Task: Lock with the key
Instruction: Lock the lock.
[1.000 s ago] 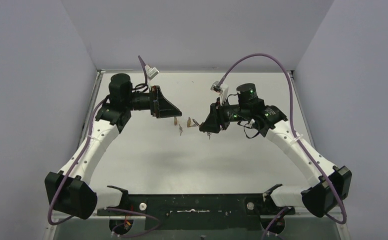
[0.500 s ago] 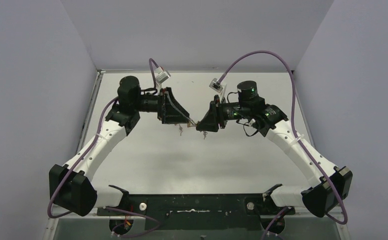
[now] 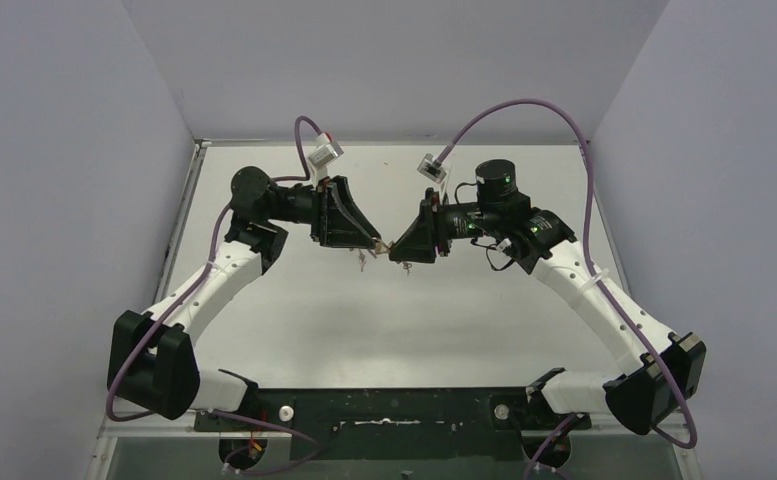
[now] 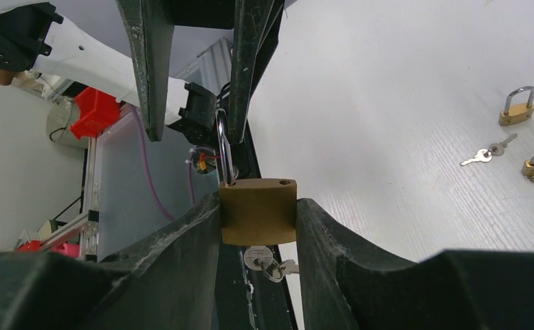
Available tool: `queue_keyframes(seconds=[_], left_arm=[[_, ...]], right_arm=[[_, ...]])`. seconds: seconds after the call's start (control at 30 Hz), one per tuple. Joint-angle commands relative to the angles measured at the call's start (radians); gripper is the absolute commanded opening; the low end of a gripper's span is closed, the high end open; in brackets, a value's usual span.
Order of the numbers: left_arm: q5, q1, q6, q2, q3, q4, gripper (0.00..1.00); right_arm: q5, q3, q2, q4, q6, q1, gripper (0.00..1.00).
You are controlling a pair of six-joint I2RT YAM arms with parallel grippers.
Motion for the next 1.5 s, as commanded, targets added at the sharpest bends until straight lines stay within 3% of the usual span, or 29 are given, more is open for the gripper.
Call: queue_keyframes(seconds=[0.0, 0.27, 0.67, 0.77, 0.87, 1.13, 1.23, 1.37, 1.47], left_arm=[[0.074, -0.005, -0.13, -0.01, -0.004, 0.207, 0.34], [0.081, -0.005, -0.153, 0.017, -0.007, 0.197, 0.26], [0.094, -0.001, -0.204, 0.058, -0.013, 0.24, 0.26], [0.094, 0.003, -0.214, 0.067, -0.016, 0.254, 0.19], [0.091, 0.003, -0.249, 0.083, -0.016, 0.297, 0.01], [0.08, 0.005, -0.498, 0.139, -0.006, 0.623, 0.0], [0.07, 0.004, -0.559, 0.148, 0.003, 0.699, 0.0], [0.036, 0.021, -0.564, 0.135, 0.022, 0.689, 0.0], [-0.007, 0.052, -0.527, 0.101, 0.051, 0.615, 0.0]], right_arm=[[-0.013, 0.026, -0.03, 0.076, 0.016, 0.001, 0.25], [-0.015, 0.026, -0.031, 0.077, 0.018, -0.001, 0.25], [-0.018, 0.028, -0.035, 0.069, 0.016, -0.004, 0.25], [-0.02, 0.029, -0.034, 0.068, 0.014, -0.005, 0.25], [-0.023, 0.029, -0.035, 0.063, 0.01, -0.004, 0.25], [-0.03, 0.029, -0.031, 0.045, -0.011, -0.006, 0.26], [-0.03, 0.044, -0.018, 0.025, -0.025, -0.009, 0.33], [-0.005, 0.118, 0.001, -0.038, -0.077, -0.024, 0.6], [0.034, 0.172, -0.009, -0.042, -0.105, -0.055, 0.68]])
